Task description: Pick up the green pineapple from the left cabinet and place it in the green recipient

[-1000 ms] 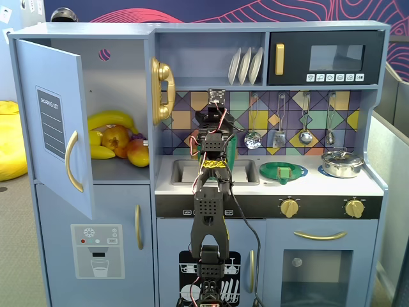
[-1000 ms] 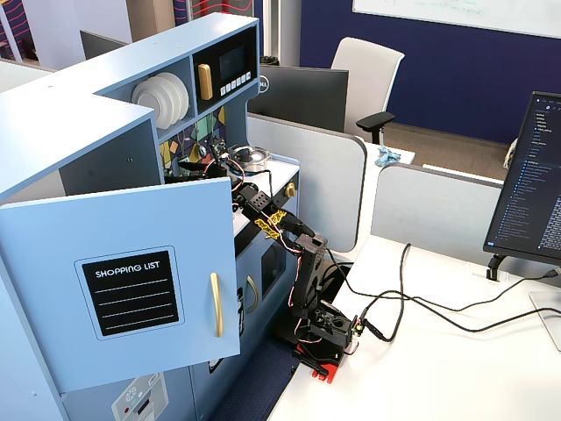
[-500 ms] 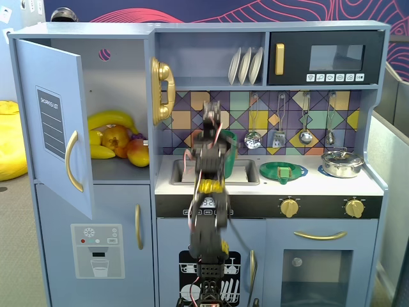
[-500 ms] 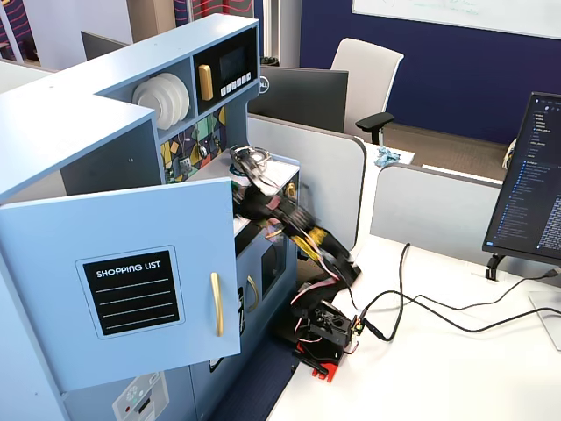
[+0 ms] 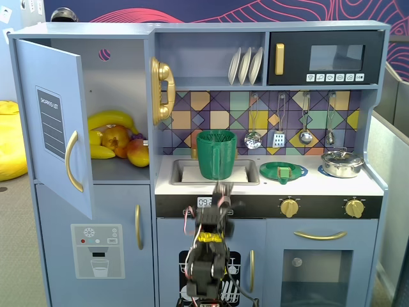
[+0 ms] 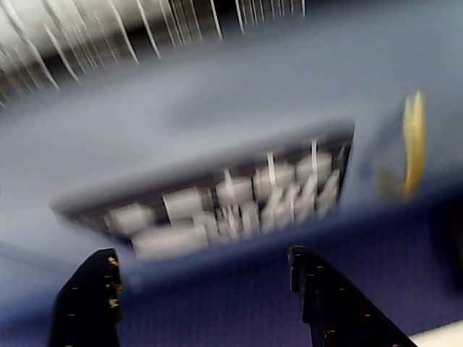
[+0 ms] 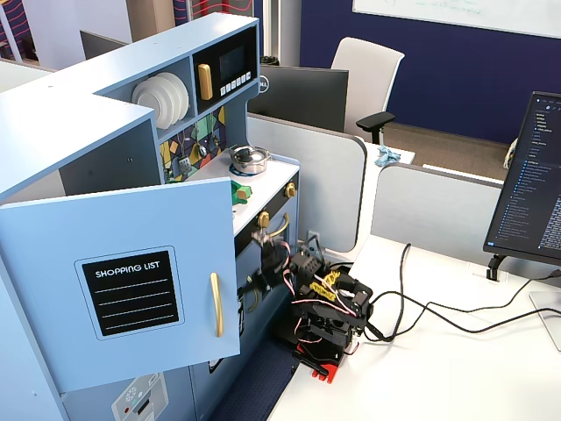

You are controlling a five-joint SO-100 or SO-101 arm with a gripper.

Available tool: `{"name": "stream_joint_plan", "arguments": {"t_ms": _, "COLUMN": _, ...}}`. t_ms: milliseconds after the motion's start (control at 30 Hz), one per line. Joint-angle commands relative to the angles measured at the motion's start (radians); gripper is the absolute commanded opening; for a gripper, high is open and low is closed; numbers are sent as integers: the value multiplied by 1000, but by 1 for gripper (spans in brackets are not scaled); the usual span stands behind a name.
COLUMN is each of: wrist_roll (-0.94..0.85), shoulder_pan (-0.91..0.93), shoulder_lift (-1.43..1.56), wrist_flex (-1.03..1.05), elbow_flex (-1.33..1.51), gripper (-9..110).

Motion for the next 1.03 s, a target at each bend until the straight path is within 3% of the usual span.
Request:
{"name": "stream_joint_plan", "arguments": {"t_ms": 0, "wrist_roll": -14, "shoulder_pan": 0, "shoulder_lift": 101, "wrist_flex": 92, "elbow_flex": 94, "gripper": 15}}
{"name": "stream_joint_plan", "arguments": {"t_ms": 167, "wrist_roll": -72, "shoulder_pan": -17, "shoulder_lift": 117, "wrist_flex": 350, "elbow_flex": 94, "gripper": 0}}
{"name": "stream_joint_plan", "arguments": {"t_ms": 267, "wrist_roll": -74, "shoulder_pan": -20, "shoulder_lift": 117, "wrist_flex": 453, "elbow_flex": 95, "gripper": 0}}
{"name": "stream_joint_plan", "arguments": {"t_ms": 333, "wrist_roll": -207, "shoulder_pan": -8, "shoulder_lift": 117, "wrist_flex": 551, "elbow_flex": 95, "gripper": 4}}
{"name": "stream_joint_plan", "arguments": {"t_ms": 433, "wrist_roll": -192, "shoulder_pan": 2, "shoulder_lift": 117, "wrist_flex": 607, "elbow_flex": 95, "gripper": 5}}
{"name": "stream_joint_plan", "arguments": {"t_ms": 567, "wrist_roll": -109, "shoulder_pan": -31, "shoulder_lift": 117, "wrist_flex": 637, "elbow_flex": 95, "gripper": 5}}
{"name": "stream_joint_plan", "arguments": {"t_ms": 1000, "wrist_roll": -71, "shoulder_pan": -37, "shoulder_lift": 117, "wrist_flex": 637, "elbow_flex": 94, "gripper": 5}}
